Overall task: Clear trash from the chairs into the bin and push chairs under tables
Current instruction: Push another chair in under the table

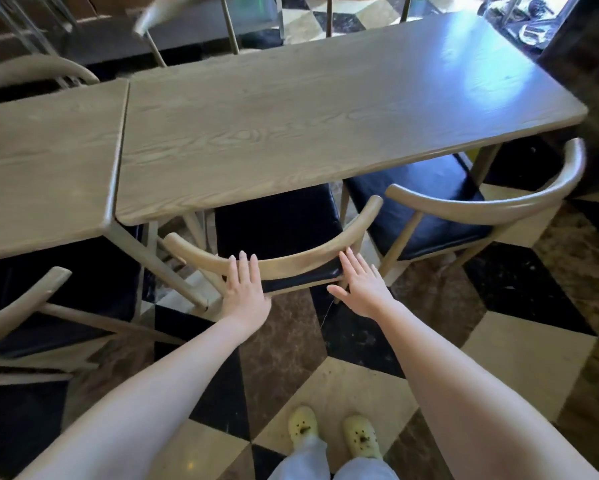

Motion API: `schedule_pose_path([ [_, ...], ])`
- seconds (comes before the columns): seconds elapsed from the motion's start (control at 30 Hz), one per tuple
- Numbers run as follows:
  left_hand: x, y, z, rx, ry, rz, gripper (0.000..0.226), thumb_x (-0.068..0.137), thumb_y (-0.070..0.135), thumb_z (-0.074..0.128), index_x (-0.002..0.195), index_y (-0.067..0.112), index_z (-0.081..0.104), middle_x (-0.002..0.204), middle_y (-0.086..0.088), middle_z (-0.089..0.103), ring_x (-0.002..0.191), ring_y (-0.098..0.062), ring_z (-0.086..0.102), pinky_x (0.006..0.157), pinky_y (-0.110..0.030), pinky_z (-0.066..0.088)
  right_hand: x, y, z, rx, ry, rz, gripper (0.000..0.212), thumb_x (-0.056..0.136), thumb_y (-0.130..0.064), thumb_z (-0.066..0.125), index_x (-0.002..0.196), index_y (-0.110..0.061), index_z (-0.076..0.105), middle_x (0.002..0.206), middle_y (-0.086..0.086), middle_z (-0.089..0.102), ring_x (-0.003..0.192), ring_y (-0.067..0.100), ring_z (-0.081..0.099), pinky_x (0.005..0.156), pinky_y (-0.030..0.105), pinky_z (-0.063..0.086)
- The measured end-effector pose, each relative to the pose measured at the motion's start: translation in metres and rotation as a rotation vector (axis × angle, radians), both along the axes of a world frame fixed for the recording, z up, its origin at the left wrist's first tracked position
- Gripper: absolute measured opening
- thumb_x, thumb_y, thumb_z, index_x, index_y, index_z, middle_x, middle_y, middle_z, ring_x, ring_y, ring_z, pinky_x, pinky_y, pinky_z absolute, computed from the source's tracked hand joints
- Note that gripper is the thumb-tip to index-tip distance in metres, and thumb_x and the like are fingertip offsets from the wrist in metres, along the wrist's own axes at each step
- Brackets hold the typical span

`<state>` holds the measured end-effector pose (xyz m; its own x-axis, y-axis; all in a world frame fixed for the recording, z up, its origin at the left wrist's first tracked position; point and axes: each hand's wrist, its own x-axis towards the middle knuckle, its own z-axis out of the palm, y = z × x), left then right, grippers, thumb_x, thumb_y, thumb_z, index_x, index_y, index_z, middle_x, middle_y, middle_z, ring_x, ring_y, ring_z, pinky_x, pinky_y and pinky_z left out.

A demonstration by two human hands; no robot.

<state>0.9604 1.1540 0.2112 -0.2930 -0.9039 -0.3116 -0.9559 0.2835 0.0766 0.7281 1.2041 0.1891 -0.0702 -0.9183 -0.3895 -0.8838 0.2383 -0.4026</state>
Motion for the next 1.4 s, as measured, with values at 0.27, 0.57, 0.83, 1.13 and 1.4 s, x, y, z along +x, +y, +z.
schedule_pose_path([
  [0.27,-0.076,0.006,0.037,0.045,0.154,-0.522,0.061,0.096,0.038,0.048,0.151,0.024,0.024,0.16,0.002,0.019,0.149,-0.018,0.014,0.122,-0.038,0.018,-0.061,0.067,0.021,0.301,-0.008,-0.191,0.073,0.092,-0.06,0.037,0.152,-0.027,0.011,0.162,-0.001,0.003,0.149,0.023,-0.002,0.121,0.048,0.006],
  [0.57,-0.224,0.008,0.069,0.51,-0.192,-0.752,0.047,0.099,0.04,0.04,0.136,0.014,0.05,0.139,-0.005,0.054,0.127,-0.024,0.05,0.101,-0.033,0.041,-0.169,0.124,0.068,0.443,-0.174,-0.435,0.069,0.086,-0.06,0.052,0.142,-0.023,0.039,0.149,-0.002,0.041,0.135,0.019,0.041,0.108,0.035,0.038],
  [0.83,-0.397,0.026,0.075,0.536,-0.223,-0.859,0.038,0.098,0.039,0.04,0.12,0.016,0.062,0.118,-0.001,0.062,0.108,-0.021,0.059,0.087,-0.032,0.046,-0.318,0.159,0.09,0.523,-0.197,-0.558,0.056,0.082,-0.053,0.062,0.129,-0.023,0.055,0.125,-0.002,0.061,0.107,0.014,0.062,0.094,0.033,0.051],
  [1.13,-0.558,0.025,0.099,0.547,-0.167,-0.906,0.04,0.098,0.039,0.043,0.13,0.02,0.058,0.132,-0.002,0.058,0.123,-0.021,0.054,0.102,-0.035,0.043,-0.465,0.162,0.114,0.536,-0.21,-0.581,0.045,0.089,-0.039,0.06,0.129,-0.017,0.056,0.128,0.002,0.059,0.112,0.016,0.061,0.092,0.03,0.047],
  [1.4,-0.689,-0.021,0.115,0.492,-0.154,-1.028,0.04,0.099,0.034,0.044,0.132,0.014,0.056,0.132,-0.005,0.058,0.123,-0.023,0.054,0.106,-0.037,0.042,-0.568,0.136,0.117,0.517,-0.209,-0.612,0.047,0.091,-0.037,0.057,0.133,-0.018,0.051,0.134,0.003,0.056,0.119,0.019,0.056,0.104,0.04,0.044],
])
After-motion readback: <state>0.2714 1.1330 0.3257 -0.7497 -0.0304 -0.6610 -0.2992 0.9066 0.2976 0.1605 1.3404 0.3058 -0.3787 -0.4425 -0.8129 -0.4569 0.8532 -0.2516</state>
